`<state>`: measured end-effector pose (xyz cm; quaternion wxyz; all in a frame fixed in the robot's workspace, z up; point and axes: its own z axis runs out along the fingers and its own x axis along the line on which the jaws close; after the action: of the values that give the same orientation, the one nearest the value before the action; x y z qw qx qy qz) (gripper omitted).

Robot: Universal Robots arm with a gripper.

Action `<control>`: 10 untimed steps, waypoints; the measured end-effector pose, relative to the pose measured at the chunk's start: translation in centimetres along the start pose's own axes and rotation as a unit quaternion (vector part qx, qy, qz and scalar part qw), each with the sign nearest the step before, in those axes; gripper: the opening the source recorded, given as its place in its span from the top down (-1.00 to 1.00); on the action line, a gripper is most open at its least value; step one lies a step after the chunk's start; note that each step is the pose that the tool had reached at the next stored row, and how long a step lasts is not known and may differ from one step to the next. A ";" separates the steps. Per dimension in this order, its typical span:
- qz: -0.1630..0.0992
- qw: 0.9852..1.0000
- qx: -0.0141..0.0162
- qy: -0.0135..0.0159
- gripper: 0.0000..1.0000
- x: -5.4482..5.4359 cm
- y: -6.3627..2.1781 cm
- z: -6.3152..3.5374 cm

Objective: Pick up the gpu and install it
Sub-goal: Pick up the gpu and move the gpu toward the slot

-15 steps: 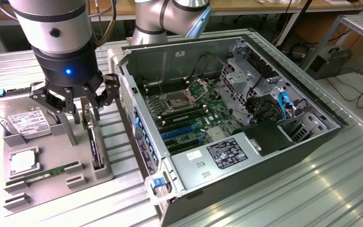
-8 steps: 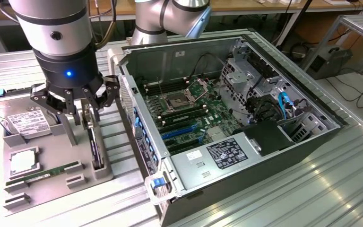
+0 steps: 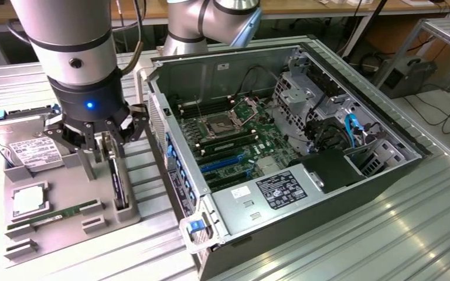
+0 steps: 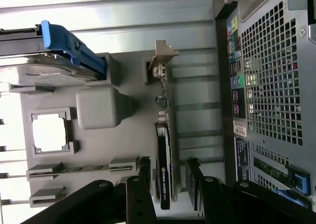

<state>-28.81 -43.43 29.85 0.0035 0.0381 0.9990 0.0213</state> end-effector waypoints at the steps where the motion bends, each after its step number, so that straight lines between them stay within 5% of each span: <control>1: 0.000 1.000 0.000 0.000 0.15 0.0 -0.02 0.29; 10: 0.000 1.000 0.000 0.000 0.15 0.0 -0.09 1.97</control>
<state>-28.84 -43.44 27.88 0.0033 0.0381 0.9990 0.0214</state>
